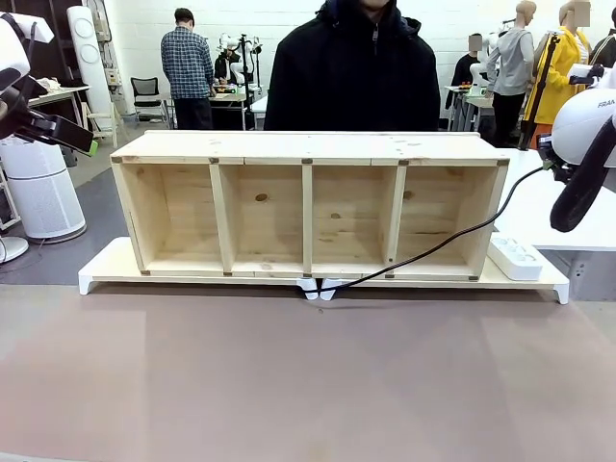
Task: Perform cable management.
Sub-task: Release the Power Cable when the human grasps it.
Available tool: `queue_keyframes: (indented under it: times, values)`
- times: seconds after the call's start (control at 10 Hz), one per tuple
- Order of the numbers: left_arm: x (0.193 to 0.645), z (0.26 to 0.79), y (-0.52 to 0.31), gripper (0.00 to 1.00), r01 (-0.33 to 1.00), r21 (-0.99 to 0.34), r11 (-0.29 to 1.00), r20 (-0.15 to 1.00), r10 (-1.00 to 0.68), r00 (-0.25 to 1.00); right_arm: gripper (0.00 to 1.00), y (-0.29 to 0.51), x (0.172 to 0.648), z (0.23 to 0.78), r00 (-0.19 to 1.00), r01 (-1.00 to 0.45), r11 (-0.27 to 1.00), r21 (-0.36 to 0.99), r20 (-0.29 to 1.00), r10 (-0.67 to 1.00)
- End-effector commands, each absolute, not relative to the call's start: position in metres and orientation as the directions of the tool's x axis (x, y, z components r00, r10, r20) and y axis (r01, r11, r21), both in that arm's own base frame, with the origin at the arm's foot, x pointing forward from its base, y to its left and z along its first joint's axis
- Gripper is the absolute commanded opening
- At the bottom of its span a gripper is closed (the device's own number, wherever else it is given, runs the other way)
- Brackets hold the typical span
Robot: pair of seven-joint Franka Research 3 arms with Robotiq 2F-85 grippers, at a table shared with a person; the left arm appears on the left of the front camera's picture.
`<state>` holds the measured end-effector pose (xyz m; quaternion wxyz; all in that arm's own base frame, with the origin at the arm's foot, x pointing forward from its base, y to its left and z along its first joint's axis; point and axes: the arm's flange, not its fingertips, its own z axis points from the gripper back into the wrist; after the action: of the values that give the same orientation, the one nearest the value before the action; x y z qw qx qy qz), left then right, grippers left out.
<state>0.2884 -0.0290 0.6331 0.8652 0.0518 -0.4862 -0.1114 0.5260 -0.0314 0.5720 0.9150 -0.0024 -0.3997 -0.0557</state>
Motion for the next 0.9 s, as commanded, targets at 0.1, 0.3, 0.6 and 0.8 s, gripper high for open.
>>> queue_keyframes:
  times: [0.1,0.3,0.6,0.8]
  values:
    - [0.2903,0.6333,-0.0295,1.0,0.139,0.201,0.97,0.834,-0.244,0.494,0.12,-0.0303,0.5263,0.5732,0.671,0.101,0.994,0.035,0.736,-0.094]
    - [0.2903,0.6333,-0.0295,1.0,0.139,0.201,0.97,0.834,-0.244,0.494,0.12,-0.0303,0.5263,0.5732,0.671,0.101,0.994,0.035,0.736,-0.094]
    - [0.2903,0.6333,-0.0295,1.0,0.139,0.201,0.97,0.834,-0.244,0.494,0.12,-0.0303,0.5263,0.5732,0.671,0.101,0.994,0.035,0.736,-0.094]
    - [0.2903,0.6333,-0.0295,1.0,0.139,0.201,0.97,0.834,-0.244,0.494,0.12,-0.0303,0.5263,0.5732,0.671,0.101,0.994,0.035,0.736,-0.094]
